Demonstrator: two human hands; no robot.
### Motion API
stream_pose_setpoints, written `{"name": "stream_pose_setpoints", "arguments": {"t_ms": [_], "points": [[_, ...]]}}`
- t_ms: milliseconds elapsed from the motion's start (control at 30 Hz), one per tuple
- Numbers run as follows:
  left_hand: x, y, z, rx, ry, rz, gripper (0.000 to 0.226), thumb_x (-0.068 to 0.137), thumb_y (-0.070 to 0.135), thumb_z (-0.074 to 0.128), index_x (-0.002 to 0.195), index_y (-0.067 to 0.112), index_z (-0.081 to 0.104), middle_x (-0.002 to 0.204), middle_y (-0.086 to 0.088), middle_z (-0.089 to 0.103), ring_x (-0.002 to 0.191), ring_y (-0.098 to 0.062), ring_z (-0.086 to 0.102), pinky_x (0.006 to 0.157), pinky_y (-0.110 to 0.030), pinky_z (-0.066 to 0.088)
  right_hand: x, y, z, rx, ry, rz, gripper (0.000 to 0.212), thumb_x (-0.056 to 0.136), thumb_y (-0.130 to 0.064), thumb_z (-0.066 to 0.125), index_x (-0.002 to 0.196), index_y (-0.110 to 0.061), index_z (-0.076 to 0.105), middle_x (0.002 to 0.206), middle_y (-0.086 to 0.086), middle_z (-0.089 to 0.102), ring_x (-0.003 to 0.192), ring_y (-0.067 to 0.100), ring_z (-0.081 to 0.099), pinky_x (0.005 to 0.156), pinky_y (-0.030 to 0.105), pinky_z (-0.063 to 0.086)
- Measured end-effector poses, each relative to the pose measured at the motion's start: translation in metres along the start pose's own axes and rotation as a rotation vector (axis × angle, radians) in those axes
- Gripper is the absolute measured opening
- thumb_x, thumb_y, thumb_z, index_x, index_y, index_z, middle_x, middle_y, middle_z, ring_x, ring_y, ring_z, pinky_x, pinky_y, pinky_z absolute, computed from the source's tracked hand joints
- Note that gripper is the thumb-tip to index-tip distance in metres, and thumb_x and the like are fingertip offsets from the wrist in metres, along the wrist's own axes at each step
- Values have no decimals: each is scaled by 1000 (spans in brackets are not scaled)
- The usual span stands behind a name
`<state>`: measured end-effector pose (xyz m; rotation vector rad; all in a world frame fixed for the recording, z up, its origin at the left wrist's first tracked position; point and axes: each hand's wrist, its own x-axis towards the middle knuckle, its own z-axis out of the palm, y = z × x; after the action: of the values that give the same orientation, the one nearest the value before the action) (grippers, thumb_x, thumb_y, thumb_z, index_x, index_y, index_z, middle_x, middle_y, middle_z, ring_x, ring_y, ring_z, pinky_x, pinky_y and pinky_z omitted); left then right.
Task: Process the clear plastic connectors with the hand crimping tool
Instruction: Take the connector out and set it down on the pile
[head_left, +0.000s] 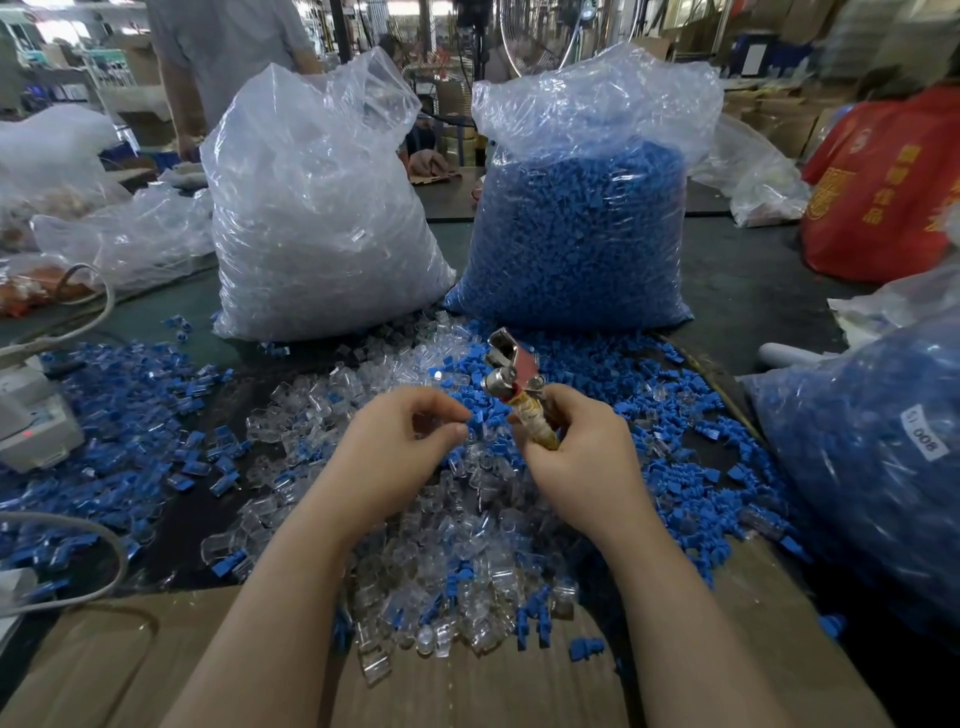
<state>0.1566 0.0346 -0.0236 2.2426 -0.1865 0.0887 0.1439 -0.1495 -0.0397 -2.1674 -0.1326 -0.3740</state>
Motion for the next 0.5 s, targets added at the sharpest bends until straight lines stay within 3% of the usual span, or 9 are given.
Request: {"name": "stream_pose_setpoints", "arguments": {"t_ms": [67, 100, 167, 233, 333, 500], "points": [[-2, 6, 3, -125, -45, -10, 9, 92, 24, 67, 90, 33, 69, 66, 13, 68, 43, -2, 47, 44, -15, 41, 0, -1, 0, 49, -11, 1, 13, 87, -24, 67, 77, -25, 59, 62, -5, 59, 59, 19, 54, 57, 45, 48], [-4, 8, 4, -166, -58, -19, 10, 93, 24, 67, 90, 33, 69, 67, 12, 70, 45, -6, 50, 46, -17, 43, 0, -1, 0, 71, -18, 2, 12, 87, -25, 67, 78, -24, 60, 63, -4, 60, 60, 22, 55, 57, 47, 49], [-5, 14, 5, -238, -81, -36, 9, 93, 23, 67, 91, 32, 70, 76, 11, 75, 66, -32, 66, 64, -37, 55, 0, -1, 0, 100, -23, -3, 11, 88, -26, 68, 79, -25, 61, 65, -8, 61, 59, 22, 55, 57, 47, 48], [-6, 18, 5, -282, -100, -38, 13, 93, 22, 66, 88, 33, 71, 80, 8, 76, 83, -50, 64, 82, -60, 53, 0, -2, 0, 113, -30, -7, 12, 87, -24, 69, 79, -27, 61, 65, -13, 60, 58, 19, 53, 57, 46, 47], [-6, 19, 5, -272, -110, -60, 17, 93, 22, 66, 84, 35, 73, 80, 8, 76, 76, -36, 62, 86, -61, 50, 1, -2, 0, 120, -44, -7, 8, 87, -23, 71, 83, -25, 64, 65, -12, 60, 61, 15, 54, 58, 44, 48], [-4, 14, 8, -326, -114, -81, 13, 92, 21, 68, 87, 28, 78, 82, 4, 77, 86, -18, 73, 88, -44, 58, 1, -4, 1, 74, -37, 1, 8, 86, -23, 72, 86, -25, 65, 70, -6, 64, 64, 19, 59, 59, 44, 51]]}}
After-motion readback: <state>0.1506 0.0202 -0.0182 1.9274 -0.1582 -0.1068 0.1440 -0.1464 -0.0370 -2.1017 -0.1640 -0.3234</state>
